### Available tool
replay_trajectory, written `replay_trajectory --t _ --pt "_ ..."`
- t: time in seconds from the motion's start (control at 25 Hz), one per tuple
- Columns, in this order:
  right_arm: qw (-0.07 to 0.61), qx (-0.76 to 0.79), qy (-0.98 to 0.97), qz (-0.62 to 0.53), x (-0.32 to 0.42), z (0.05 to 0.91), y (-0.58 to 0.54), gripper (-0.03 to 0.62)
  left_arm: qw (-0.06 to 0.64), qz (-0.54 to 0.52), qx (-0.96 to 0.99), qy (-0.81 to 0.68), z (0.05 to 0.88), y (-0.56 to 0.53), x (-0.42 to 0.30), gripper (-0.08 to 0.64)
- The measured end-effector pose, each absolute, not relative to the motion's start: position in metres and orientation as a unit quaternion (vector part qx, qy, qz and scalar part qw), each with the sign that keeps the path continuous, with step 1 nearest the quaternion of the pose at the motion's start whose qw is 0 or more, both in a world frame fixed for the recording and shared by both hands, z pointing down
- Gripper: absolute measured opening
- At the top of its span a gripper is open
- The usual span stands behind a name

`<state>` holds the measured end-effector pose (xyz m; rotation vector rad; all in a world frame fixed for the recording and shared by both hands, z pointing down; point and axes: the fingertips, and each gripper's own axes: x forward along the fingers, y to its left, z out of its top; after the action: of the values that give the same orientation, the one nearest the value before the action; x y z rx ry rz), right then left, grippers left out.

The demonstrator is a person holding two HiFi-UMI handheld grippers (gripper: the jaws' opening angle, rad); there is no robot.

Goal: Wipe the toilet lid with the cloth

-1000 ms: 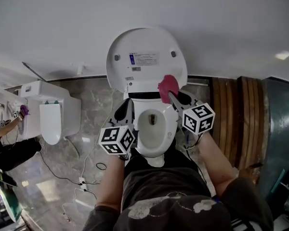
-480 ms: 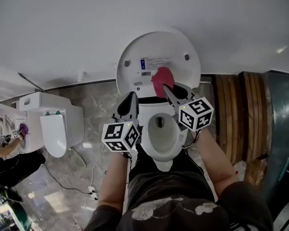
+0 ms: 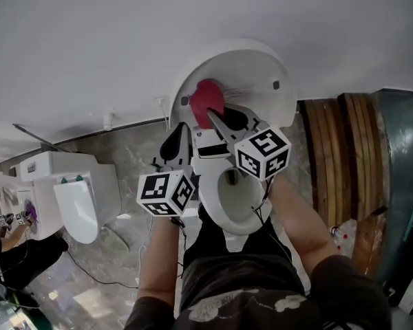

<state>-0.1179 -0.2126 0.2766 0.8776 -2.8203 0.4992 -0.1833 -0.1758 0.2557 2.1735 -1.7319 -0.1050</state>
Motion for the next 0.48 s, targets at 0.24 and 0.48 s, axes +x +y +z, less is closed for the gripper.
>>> replay_trajectory --t 0.24,0.48 --pt "0.046 0.292 -0.945 0.142 -0.140 0.251 -0.241 0.049 0.180 -0.036 0.773 -0.607 0.258 -0.184 -0.188 0.006" --pt "0.020 0.325 -0.933 0.155 -0.112 0.244 -0.262 0.049 0.180 -0.028 0.780 -0.599 0.259 -0.191 -0.178 0.006"
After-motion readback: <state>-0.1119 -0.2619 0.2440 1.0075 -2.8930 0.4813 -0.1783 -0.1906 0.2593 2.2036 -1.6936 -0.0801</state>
